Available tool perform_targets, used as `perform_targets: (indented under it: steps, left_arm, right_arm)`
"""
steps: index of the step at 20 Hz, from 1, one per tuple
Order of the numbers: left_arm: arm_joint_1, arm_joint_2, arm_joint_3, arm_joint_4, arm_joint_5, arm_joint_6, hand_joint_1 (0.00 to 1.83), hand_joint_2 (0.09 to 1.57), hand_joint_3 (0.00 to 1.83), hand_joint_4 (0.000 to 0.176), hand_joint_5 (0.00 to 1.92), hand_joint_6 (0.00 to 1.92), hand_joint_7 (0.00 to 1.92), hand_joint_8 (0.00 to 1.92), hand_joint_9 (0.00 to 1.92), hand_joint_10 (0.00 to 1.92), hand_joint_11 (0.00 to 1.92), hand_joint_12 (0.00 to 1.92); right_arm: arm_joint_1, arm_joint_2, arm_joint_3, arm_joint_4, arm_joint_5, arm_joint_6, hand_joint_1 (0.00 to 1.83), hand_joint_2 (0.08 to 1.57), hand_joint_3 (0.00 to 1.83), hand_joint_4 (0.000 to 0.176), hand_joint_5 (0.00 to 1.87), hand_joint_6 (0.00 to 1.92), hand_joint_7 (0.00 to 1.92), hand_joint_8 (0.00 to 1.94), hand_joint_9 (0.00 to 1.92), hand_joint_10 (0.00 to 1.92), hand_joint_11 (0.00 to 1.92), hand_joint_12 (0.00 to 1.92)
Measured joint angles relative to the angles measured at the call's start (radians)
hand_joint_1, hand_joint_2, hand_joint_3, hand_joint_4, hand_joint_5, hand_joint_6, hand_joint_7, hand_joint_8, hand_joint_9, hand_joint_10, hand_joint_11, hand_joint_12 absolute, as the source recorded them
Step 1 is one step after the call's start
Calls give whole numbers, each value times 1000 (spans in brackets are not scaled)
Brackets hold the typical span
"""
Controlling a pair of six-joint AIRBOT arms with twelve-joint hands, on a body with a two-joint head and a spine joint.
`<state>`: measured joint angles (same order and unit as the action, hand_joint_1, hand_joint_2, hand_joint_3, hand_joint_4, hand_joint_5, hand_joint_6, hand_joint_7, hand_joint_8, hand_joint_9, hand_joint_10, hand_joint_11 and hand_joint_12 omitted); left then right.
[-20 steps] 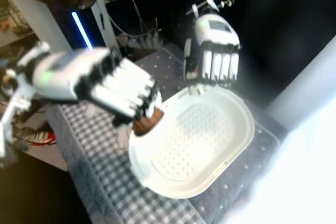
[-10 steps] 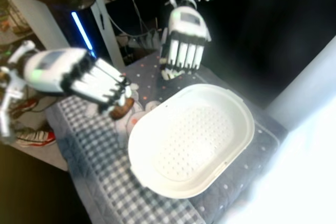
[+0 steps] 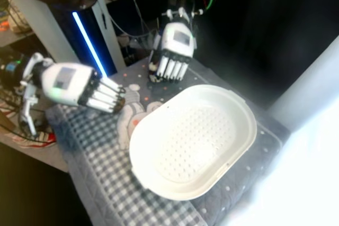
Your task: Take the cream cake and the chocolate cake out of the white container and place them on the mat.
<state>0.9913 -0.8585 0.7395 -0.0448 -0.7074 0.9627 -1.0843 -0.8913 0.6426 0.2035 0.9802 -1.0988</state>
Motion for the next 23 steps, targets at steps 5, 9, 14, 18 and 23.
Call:
perform_targets:
  steps: [5, 9, 14, 18, 23]
  left_arm:
    - [17, 0, 25, -16, 3, -50, 618, 899, 0, 85, 208, 17, 160, 14, 112, 213, 0, 974]
    - [51, 0, 25, -50, -41, -55, 595, 834, 0, 145, 106, 4, 23, 3, 33, 35, 0, 196]
    - [71, 11, 39, -94, -167, -55, 331, 1242, 6, 0, 631, 90, 647, 117, 675, 205, 342, 1077]
    - [27, 31, 63, -127, -361, -55, 386, 1327, 0, 0, 848, 95, 1040, 245, 882, 697, 568, 1266]
    - [0, 48, 79, -153, -584, -47, 856, 1292, 1, 131, 660, 1465, 1185, 137, 1000, 633, 724, 1282]
  right_arm:
    - [0, 0, 4, 8, 11, 0, 760, 926, 0, 0, 379, 678, 422, 863, 396, 1134, 212, 1609]
    - [0, 8, 4, 11, 11, 0, 746, 840, 0, 0, 383, 381, 411, 534, 297, 955, 73, 1581]
    - [0, 31, 4, 10, 79, 0, 1, 1339, 18, 0, 476, 752, 575, 652, 440, 974, 207, 1618]
    - [0, 85, 18, 32, 285, 1, 0, 1437, 14, 0, 433, 1158, 781, 965, 733, 1135, 528, 1599]
    - [0, 117, 23, 55, 533, 1, 43, 1374, 0, 0, 449, 1449, 861, 1373, 884, 1461, 590, 1848]
